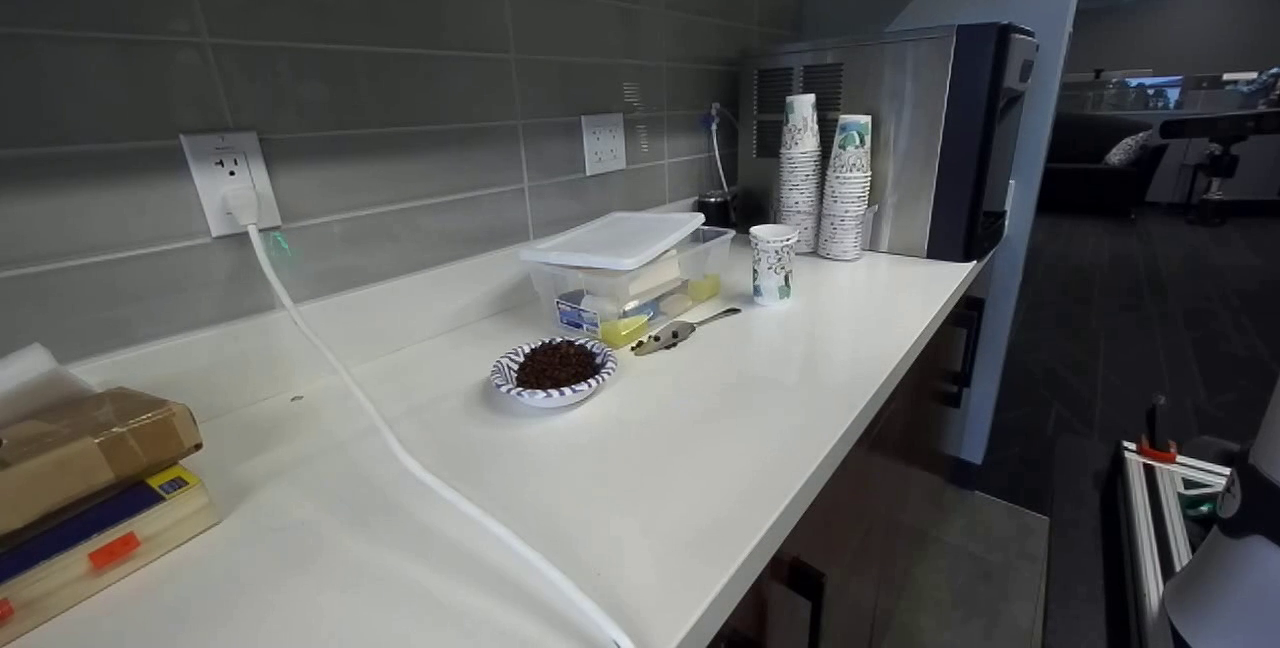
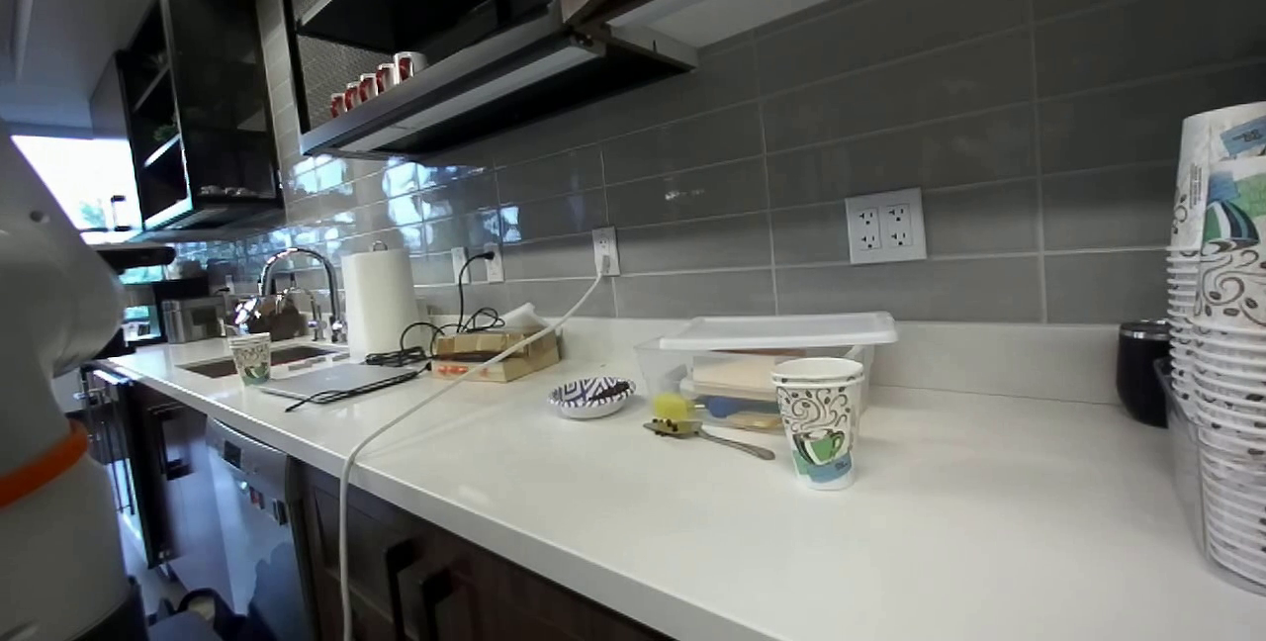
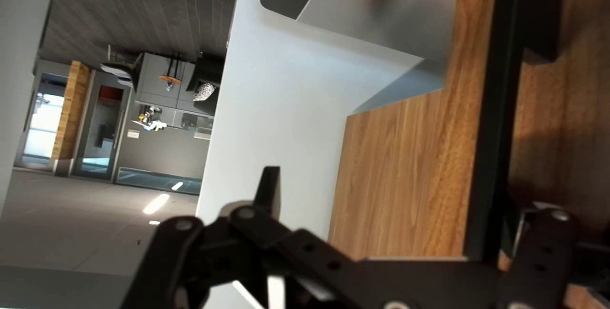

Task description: Open the left door of the top cabinet

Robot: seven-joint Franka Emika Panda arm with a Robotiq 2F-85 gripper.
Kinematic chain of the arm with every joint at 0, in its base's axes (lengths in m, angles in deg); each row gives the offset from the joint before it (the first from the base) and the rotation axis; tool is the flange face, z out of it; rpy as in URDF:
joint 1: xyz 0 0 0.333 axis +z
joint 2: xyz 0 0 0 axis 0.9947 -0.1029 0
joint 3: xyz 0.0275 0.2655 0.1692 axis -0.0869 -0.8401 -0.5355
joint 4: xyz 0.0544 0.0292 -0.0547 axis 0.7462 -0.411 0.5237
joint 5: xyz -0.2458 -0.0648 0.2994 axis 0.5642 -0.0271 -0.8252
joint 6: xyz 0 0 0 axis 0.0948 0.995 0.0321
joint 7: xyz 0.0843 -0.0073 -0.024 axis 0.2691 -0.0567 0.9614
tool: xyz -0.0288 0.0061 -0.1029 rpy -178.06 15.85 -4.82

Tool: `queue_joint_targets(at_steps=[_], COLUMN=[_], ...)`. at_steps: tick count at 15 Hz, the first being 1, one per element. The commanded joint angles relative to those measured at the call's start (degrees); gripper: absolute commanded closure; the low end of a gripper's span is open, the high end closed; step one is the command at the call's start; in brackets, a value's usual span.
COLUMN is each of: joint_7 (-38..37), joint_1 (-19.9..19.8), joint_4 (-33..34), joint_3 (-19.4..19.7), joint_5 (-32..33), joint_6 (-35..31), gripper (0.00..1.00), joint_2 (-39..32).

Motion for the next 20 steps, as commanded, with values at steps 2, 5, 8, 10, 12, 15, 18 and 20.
queue_joint_targets(at_steps=[2,5,8,10,12,15,18,20], joint_7=[0.70,1.31,2.00,2.10,2.39,3.31,4.45,5.76], joint_1=[-2.60,-2.98,-3.18,-3.22,-3.13,-2.38,-1.12,-0.06], joint_4=[-4.58,-9.14,-13.11,-15.93,-19.02,-23.60,-27.08,-28.72], joint_3=[0.71,-0.26,-0.71,-1.00,-1.39,-1.97,-2.19,-2.20], joint_5=[7.99,10.54,12.32,13.31,14.52,16.81,18.56,19.28], joint_6=[4.98,7.94,9.95,10.52,10.69,10.55,10.28,10.41], gripper=[0.00,0.00,0.00,0.00,0.00,0.00,0.00,0.00], joint_2=[8.47,14.03,19.11,22.08,25.08,29.37,33.25,35.49])
